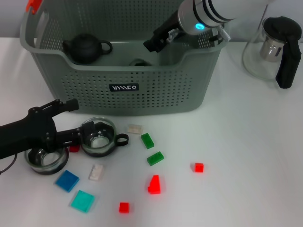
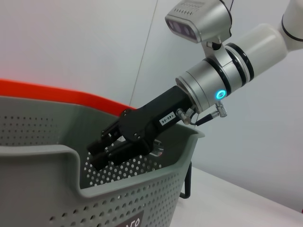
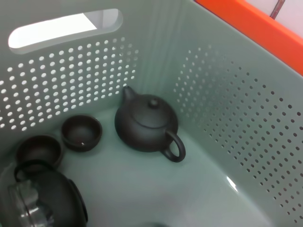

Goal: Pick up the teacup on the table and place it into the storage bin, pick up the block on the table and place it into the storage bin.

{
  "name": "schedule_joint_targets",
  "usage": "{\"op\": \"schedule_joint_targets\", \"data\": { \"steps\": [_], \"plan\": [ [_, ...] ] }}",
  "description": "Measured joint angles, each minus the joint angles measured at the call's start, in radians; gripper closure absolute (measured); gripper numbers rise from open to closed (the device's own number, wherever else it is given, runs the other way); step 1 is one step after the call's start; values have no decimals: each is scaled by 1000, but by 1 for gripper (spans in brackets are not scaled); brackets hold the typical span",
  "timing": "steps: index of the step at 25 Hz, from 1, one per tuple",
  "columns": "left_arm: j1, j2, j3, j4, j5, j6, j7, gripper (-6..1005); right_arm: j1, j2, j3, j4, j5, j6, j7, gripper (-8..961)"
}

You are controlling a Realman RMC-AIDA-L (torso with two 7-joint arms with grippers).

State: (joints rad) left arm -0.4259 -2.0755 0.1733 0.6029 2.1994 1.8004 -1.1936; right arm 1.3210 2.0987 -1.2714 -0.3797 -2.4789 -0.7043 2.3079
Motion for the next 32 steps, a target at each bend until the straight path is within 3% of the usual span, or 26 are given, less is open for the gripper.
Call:
{"op": "schedule_joint_targets", "data": {
  "steps": [4, 8, 9, 10, 16, 19, 23, 28, 32],
  "plan": [
    [0, 0, 0, 0, -7, -3, 1, 82, -22, -7, 10, -82, 0, -64, 8, 548],
    [-1, 1, 0, 0, -7, -5, -4, 82, -102, -31, 56, -354, 10, -303, 32, 451],
    [0, 1, 0, 0, -7, -8, -4, 82, -143, -40, 95, -505, 30, -435, 27, 427],
    [0, 1, 0, 0, -7, -8, -4, 82, -143, -40, 95, -505, 30, -435, 27, 397],
    [-1, 2, 0, 0, -7, -15, -5, 82, -236, -65, 121, -786, 104, -768, 0, 251],
    [-3, 2, 0, 0, -7, -15, -8, 82, -260, -57, 123, -833, 113, -917, -57, 259],
    [-5, 3, 0, 0, -7, -15, -16, 83, -303, -29, 119, -855, 111, -1037, -139, 264],
    [-6, 5, 0, 0, -7, -15, -17, 83, -387, -4, 104, -869, 109, -1075, -255, 268],
    [-7, 5, 0, 0, -7, -15, -17, 83, -450, -2, 80, -859, 141, -1076, -342, 271]
  ]
}}
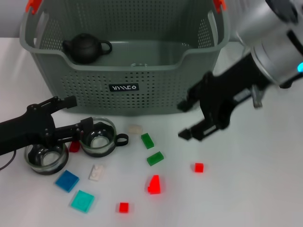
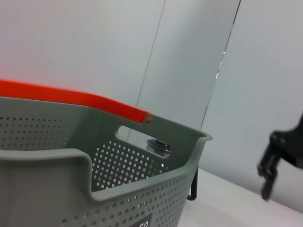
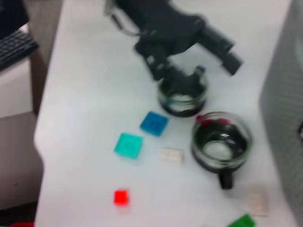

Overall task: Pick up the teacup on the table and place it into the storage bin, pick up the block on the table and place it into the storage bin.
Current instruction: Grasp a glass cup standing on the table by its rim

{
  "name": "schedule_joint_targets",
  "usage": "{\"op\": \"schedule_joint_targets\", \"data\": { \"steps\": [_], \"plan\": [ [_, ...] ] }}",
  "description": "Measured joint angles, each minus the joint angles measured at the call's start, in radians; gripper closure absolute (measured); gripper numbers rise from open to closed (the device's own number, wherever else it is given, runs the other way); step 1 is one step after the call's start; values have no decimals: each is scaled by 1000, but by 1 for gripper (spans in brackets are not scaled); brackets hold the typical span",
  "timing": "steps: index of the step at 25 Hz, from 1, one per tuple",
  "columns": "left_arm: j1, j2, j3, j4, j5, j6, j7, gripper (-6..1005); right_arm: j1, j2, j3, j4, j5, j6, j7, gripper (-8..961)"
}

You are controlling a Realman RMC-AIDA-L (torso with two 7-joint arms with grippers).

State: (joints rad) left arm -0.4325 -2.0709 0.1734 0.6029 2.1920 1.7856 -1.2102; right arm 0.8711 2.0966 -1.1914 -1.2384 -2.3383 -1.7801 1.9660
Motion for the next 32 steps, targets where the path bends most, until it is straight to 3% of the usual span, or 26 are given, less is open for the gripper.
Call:
{"op": "schedule_joint_targets", "data": {
  "steps": [5, 9, 14, 17, 20, 25, 32],
  "plan": [
    [0, -1, 5, 0, 0, -1, 0, 83, -94, 3, -14, 21, 122, 39, -112, 271],
    [0, -2, 6, 0, 0, -2, 1, 83, -197, -2, 36, 84, 270, 61, -268, 270],
    [-1, -3, 8, 0, 0, -2, 6, 83, -309, -2, 201, 360, 404, 121, -576, 270],
    [-10, 0, 10, 0, 1, -2, 6, 83, -336, -10, 316, 559, 468, 134, -739, 270],
    [-23, 6, 26, 5, 13, 10, -12, 83, -354, -5, 414, 671, 477, 158, -858, 270],
    [-47, 12, 214, 156, 49, 63, -245, 84, -363, 0, 439, 763, 479, 205, -961, 270],
    [-76, -24, 563, 571, 132, 89, -590, 84, -354, 0, 442, 781, 482, 218, -969, 270]
  ]
}}
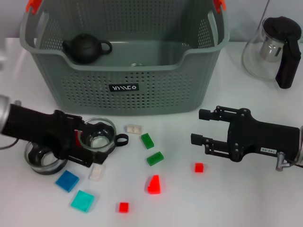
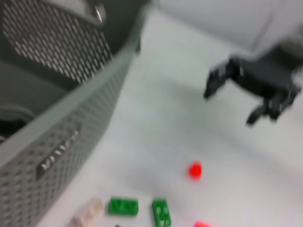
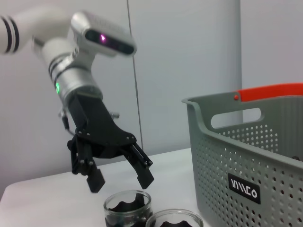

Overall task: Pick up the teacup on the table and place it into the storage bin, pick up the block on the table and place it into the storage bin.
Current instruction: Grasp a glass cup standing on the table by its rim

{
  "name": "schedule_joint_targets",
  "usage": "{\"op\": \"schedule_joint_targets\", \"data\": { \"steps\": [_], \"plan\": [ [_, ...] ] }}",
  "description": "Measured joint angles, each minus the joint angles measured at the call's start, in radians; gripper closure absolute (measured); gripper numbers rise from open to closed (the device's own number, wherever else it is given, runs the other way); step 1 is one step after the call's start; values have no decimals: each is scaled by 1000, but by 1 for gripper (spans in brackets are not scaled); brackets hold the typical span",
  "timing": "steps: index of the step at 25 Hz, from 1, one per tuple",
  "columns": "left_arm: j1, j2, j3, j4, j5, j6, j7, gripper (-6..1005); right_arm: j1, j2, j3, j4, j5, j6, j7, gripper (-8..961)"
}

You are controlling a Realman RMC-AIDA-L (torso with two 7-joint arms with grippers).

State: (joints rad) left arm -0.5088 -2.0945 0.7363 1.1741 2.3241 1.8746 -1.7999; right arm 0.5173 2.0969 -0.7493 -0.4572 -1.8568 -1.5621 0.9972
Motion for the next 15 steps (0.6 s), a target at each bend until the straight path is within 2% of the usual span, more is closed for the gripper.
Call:
{"op": "schedule_joint_targets", "data": {
  "steps": [2, 5, 9, 13, 15],
  "plan": [
    [-20, -7, 83, 62, 55, -4, -41, 84, 2, 0, 0, 1, 2, 3, 0, 270],
    [-77, -16, 180, 89, 156, -13, -85, 84, 2, 0, 1, 4, 14, 5, 2, 269],
    [-136, -35, 242, 84, 255, -57, -117, 85, 2, -1, 1, 25, 34, 8, 6, 269],
    [-151, -64, 315, 108, 346, -133, -141, 88, 1, -1, 2, 29, 35, 6, 7, 269],
    [-151, -71, 359, 114, 376, -147, -162, 90, 1, -2, 2, 29, 36, 10, 7, 269]
  ]
}}
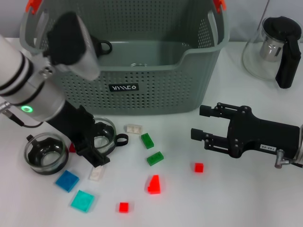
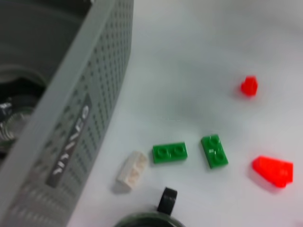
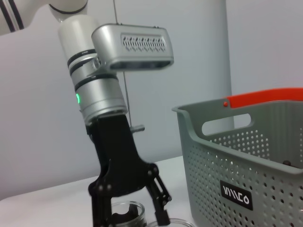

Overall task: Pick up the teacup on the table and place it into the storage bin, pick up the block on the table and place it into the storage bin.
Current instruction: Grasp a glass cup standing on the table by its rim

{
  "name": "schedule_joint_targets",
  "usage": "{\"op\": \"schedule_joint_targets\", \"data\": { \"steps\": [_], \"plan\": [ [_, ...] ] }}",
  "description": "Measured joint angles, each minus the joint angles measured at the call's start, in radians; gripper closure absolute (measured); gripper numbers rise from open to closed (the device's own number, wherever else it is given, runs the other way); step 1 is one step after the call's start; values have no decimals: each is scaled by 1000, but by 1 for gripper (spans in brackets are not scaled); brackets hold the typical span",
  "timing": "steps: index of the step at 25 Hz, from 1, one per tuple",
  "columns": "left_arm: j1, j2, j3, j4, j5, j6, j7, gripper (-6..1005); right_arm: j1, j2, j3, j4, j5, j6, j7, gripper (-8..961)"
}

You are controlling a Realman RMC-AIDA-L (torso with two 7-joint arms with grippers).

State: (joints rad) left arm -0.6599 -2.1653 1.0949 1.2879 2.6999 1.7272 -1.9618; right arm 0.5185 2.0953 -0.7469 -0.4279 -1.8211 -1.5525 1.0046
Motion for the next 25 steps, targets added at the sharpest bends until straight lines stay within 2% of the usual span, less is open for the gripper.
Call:
{"op": "schedule_joint_targets", "data": {
  "steps": [4, 8, 18, 23, 25],
  "plan": [
    [10, -2, 125, 1, 47, -42, -80, 93, -1, 0, 9, 0, 0, 1, 0, 269],
    [13, -5, 211, -36, 73, -102, -123, 107, 0, 0, 11, 1, 0, 1, 1, 269],
    [14, -6, 257, -108, 77, -223, -175, 192, 0, -1, 5, 2, -5, 1, 3, 269],
    [14, -6, 273, -111, 78, -227, -182, 245, 0, -3, 7, 2, -5, -7, 3, 270],
    [14, -6, 276, -111, 78, -228, -182, 305, 0, -3, 7, 2, -6, -7, 3, 270]
  ]
}}
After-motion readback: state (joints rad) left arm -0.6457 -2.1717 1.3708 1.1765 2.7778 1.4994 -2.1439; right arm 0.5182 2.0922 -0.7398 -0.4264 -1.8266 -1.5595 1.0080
